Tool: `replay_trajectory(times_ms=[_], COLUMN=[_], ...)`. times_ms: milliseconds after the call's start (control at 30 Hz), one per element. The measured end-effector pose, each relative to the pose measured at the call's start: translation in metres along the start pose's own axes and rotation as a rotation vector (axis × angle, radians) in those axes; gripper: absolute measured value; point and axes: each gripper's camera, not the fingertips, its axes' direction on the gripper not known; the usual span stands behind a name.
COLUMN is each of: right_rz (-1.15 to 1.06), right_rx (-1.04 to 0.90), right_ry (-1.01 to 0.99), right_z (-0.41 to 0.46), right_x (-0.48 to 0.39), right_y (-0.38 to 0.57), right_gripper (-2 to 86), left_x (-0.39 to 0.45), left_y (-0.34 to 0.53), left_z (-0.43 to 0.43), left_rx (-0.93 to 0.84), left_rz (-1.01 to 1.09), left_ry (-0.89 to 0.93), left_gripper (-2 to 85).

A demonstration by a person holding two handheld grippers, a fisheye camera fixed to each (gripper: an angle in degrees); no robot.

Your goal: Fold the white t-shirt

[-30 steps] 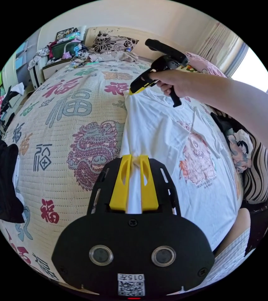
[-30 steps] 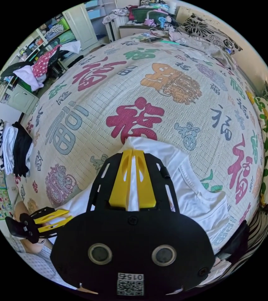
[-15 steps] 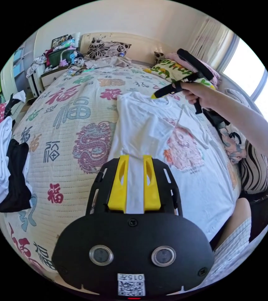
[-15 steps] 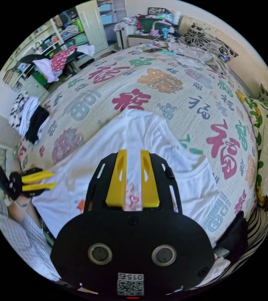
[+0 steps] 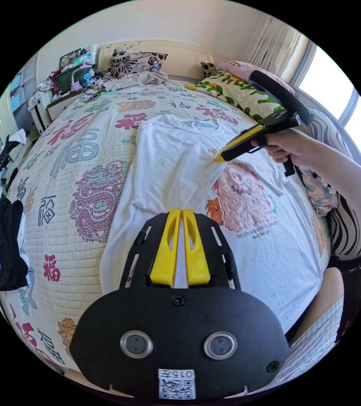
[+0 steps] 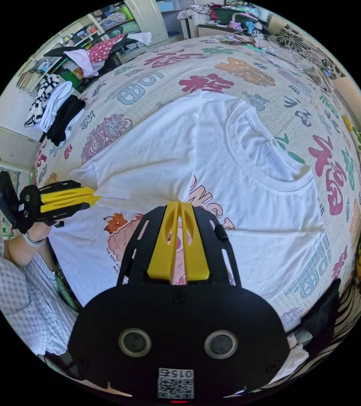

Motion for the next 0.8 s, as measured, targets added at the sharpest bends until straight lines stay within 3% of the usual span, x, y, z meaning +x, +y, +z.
replay_trajectory(times_ms=[300, 600, 800], right_rz=[0.027, 0.083, 0.079], right_rx=[-0.028, -0.052, 0.057], right_ry=[-0.023, 0.025, -0.007], right_z=[0.0, -0.013, -0.033], right_x=[0.025, 0.04, 0.036], right_y=[0.028, 0.067, 0.098], right_gripper=[-0.7, 4.1, 4.2], left_x=[0.001, -0.019, -0.037], left_y=[-0.007, -0.009, -0.032], left_z=[0.002, -0.006, -0.038], left_rx=[-0.017, -0.107, 0.035], left_rz=[0.026, 0.021, -0.016], left_ry=[0.021, 0.063, 0.09], left_gripper=[-0.2, 5.6, 5.8])
